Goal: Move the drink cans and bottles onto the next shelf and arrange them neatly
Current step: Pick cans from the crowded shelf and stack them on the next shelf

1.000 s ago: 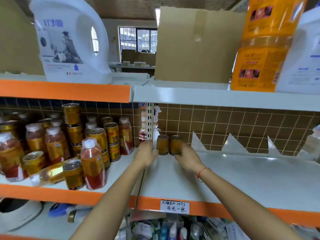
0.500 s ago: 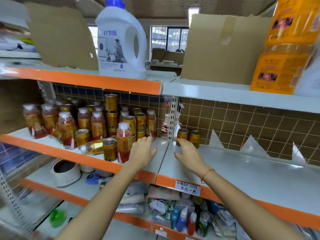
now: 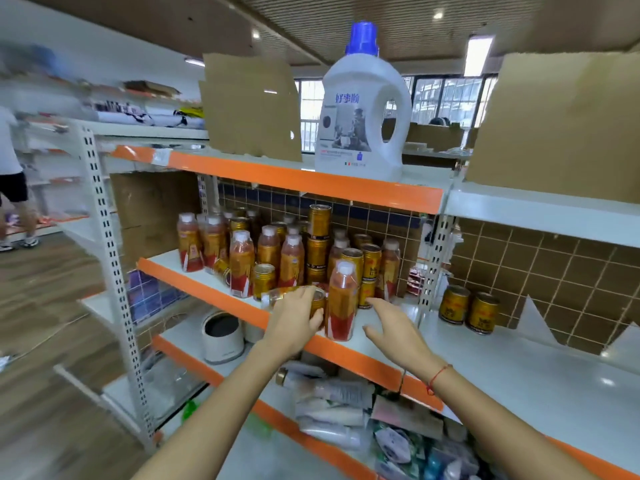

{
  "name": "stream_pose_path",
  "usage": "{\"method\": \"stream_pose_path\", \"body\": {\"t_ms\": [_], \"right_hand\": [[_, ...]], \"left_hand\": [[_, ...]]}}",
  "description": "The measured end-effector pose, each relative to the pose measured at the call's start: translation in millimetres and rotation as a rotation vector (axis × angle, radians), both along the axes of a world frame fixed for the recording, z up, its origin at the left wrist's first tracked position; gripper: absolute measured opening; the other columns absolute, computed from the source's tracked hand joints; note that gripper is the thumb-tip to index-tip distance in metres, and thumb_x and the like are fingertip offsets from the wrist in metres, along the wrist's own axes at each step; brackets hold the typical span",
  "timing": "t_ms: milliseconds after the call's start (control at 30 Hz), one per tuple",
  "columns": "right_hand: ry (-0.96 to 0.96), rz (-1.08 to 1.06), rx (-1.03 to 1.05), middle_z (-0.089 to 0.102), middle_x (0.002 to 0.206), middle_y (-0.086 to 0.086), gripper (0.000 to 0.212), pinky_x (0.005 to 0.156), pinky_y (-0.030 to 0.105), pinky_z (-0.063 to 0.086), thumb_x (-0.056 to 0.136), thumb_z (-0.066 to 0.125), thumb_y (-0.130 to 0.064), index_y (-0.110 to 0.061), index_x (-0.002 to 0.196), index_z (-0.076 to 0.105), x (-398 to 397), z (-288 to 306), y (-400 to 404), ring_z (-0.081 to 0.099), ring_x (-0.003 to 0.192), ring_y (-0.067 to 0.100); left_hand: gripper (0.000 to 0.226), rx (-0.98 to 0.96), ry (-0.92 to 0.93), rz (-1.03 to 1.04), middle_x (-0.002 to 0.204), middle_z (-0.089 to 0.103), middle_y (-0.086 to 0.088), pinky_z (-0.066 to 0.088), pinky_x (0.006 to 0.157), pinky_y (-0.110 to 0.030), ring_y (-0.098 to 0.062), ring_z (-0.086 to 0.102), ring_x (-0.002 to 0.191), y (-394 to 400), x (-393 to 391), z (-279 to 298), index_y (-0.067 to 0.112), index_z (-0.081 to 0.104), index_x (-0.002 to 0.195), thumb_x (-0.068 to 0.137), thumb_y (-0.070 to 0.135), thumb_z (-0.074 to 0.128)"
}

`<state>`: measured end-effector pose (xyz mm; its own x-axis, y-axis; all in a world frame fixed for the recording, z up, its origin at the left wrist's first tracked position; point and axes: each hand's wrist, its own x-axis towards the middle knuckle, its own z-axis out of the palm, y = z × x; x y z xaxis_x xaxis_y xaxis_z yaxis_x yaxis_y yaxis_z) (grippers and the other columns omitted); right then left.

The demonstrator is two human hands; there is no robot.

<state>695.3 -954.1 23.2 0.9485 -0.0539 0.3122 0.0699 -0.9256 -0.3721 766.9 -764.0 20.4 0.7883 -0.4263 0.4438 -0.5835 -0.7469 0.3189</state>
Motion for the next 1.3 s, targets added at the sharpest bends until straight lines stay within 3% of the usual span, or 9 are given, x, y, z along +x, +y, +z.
{"method": "stream_pose_path", "body": {"t_ms": [133, 400, 600, 967, 1133, 1300], "right_hand": [[-0.011, -0.014, 0.041, 0.045, 0.142, 0.002, 0.051, 0.104, 0.032, 0.039, 0.092, 0.055, -0.022, -0.017, 0.14, 0.039, 25.2, -2.4, 32.8, 0.042, 0.13, 0.019], [-0.023, -0.085, 0.07, 0.043, 0.144, 0.001, 0.055, 0.108, 0.031, 0.036, 0.091, 0.055, -0.023, -0.016, 0.142, 0.037, 75.4, -3.3, 86.2, 0.04, 0.132, 0.017], [-0.066, -0.125, 0.093, 0.044, 0.144, 0.002, 0.054, 0.108, 0.031, 0.036, 0.092, 0.055, -0.024, -0.015, 0.142, 0.038, 95.0, 1.3, 100.1, 0.041, 0.132, 0.018], [-0.154, -0.268, 0.073, 0.048, 0.142, 0.008, 0.051, 0.104, 0.036, 0.039, 0.09, 0.054, -0.021, -0.013, 0.14, 0.042, 111.9, 44.3, 41.7, 0.046, 0.129, 0.023], [-0.113, -0.323, 0.052, 0.054, 0.133, 0.011, 0.05, 0.092, 0.035, 0.048, 0.091, 0.056, -0.023, -0.012, 0.138, 0.043, 125.0, 54.1, 17.3, 0.055, 0.116, 0.025], [-0.043, -0.35, 0.089, 0.047, 0.141, 0.011, 0.058, 0.098, 0.037, 0.045, 0.092, 0.055, -0.029, -0.012, 0.143, 0.036, 147.4, 56.7, -0.8, 0.05, 0.123, 0.026]], "left_hand": [[0.053, 0.064, 0.028, 0.006, 0.144, 0.044, -0.004, 0.037, 0.103, -0.034, -0.022, 0.043, 0.129, 34.1, 27.4, -2.3, 0.013, 0.033, 0.145, 0.098, 0.033, 0.044], [0.052, 0.052, 0.048, -0.015, 0.145, 0.041, -0.004, 0.033, 0.103, -0.031, -0.021, 0.039, 0.131, 90.4, 75.8, -7.3, 0.013, 0.032, 0.145, 0.099, 0.033, 0.043], [0.051, 0.016, 0.087, -0.074, 0.139, 0.046, -0.007, 0.038, 0.101, -0.035, -0.022, 0.043, 0.126, 111.6, 104.3, -13.5, 0.012, 0.036, 0.142, 0.097, 0.033, 0.048], [0.056, -0.086, 0.116, -0.105, 0.141, 0.047, -0.009, 0.04, 0.104, -0.041, -0.024, 0.046, 0.128, 61.1, 144.6, 10.6, 0.01, 0.035, 0.143, 0.095, 0.034, 0.052], [0.055, -0.091, 0.113, -0.094, 0.142, 0.046, -0.009, 0.042, 0.102, -0.041, -0.026, 0.045, 0.128, 38.1, 162.0, 17.7, 0.012, 0.034, 0.143, 0.096, 0.036, 0.049], [0.053, -0.113, 0.107, -0.077, 0.14, 0.047, -0.012, 0.04, 0.099, -0.036, -0.026, 0.047, 0.126, 20.2, 182.6, 21.7, 0.009, 0.037, 0.14, 0.096, 0.034, 0.051]]}}
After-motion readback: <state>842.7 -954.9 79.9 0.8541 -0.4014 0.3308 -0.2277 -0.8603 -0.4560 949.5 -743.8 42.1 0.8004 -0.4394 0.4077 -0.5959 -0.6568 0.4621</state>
